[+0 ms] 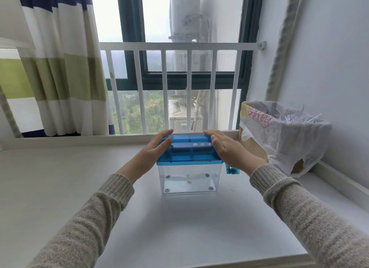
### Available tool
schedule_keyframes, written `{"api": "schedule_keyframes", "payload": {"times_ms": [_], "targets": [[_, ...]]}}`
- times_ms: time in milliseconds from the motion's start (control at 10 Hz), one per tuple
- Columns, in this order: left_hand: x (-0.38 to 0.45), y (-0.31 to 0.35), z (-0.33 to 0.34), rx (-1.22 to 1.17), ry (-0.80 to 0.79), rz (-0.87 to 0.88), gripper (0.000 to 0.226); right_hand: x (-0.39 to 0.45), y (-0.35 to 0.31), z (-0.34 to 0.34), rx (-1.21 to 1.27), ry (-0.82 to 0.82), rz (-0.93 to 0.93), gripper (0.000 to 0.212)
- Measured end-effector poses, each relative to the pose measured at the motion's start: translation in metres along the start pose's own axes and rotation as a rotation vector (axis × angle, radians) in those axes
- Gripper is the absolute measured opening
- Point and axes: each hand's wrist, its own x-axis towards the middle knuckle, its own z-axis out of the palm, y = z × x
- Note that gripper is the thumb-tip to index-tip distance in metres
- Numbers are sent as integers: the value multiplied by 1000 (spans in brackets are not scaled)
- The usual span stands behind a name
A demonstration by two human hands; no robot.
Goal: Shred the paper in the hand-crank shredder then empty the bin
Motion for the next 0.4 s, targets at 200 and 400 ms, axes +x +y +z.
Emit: {"api": "schedule_keyframes", "payload": {"times_ms": [200, 400], "targets": [[0, 3, -1, 108, 20, 40, 45, 0, 2, 1, -23, 21, -2, 47], [-9, -4, -2, 280, 232, 145, 42, -6, 1, 3, -29, 242, -45, 41]]}}
